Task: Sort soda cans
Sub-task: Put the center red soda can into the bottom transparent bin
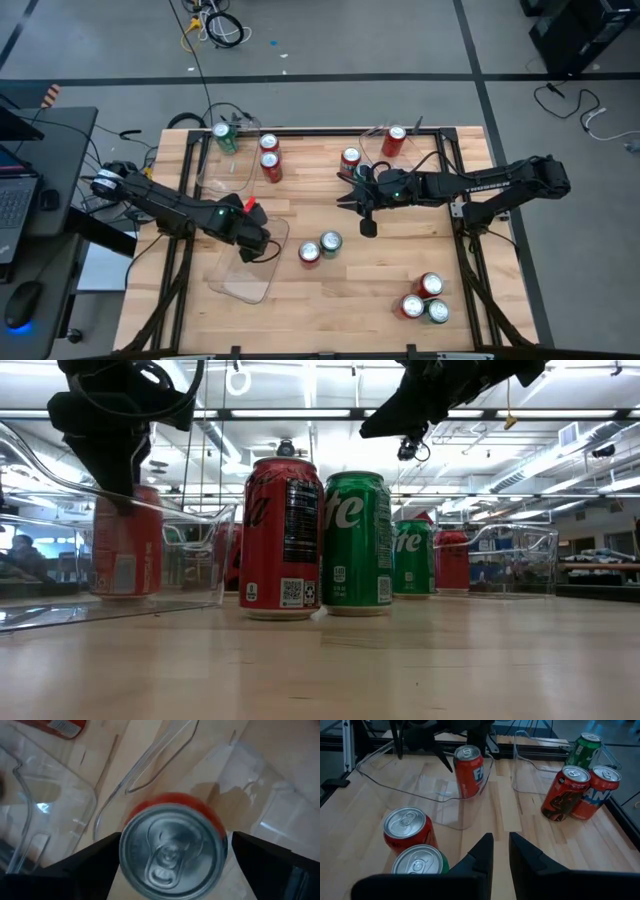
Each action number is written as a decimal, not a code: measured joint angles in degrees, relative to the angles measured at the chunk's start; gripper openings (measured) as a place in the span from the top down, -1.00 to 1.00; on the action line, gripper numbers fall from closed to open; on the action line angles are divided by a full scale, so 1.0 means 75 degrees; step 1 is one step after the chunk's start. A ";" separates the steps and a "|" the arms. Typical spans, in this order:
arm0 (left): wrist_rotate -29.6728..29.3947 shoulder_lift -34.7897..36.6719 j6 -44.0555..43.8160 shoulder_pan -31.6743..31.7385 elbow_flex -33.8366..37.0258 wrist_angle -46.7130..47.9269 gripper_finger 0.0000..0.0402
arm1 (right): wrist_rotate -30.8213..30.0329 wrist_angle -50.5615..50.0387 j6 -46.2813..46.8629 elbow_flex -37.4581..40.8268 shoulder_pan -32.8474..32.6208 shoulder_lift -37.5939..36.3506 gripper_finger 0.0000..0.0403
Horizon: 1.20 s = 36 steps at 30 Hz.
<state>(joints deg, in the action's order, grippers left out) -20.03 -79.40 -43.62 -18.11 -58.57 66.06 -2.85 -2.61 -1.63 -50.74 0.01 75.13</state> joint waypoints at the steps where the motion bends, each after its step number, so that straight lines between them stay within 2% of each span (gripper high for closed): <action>1: 0.0004 -0.0003 0.0000 0.0000 -0.0029 0.0138 -0.89 | 0.0000 0.0000 -0.0001 -0.0001 0.0000 0.0000 0.76; 5: -0.0027 -0.0003 0.0001 0.0015 -0.0179 0.0362 -0.87 | 0.0000 0.0000 0.0000 -0.0001 0.0000 0.0000 0.76; 19: -0.1010 -0.0003 0.0197 0.0122 -0.0318 0.0615 -0.86 | 0.0000 0.0212 0.0000 -0.0001 0.0000 0.0003 0.72; 24: -0.1020 -0.0003 0.0389 0.0172 -0.0320 0.0618 -0.85 | -0.0055 0.0426 0.0000 -0.0001 0.0000 0.0003 0.61; 28: -0.0947 -0.0003 0.0595 0.0172 -0.0320 0.0618 -0.79 | -0.0564 0.0458 0.0045 -0.0001 -0.0021 0.0003 0.49; 36: -0.0378 -0.0003 0.1198 0.0172 -0.0323 0.0622 -0.73 | -0.0618 0.0460 0.0509 -0.0001 -0.0316 0.0003 0.19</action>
<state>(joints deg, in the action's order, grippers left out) -22.86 -79.42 -34.63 -16.82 -60.99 70.73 -7.49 0.84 2.19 -50.74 -2.36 75.16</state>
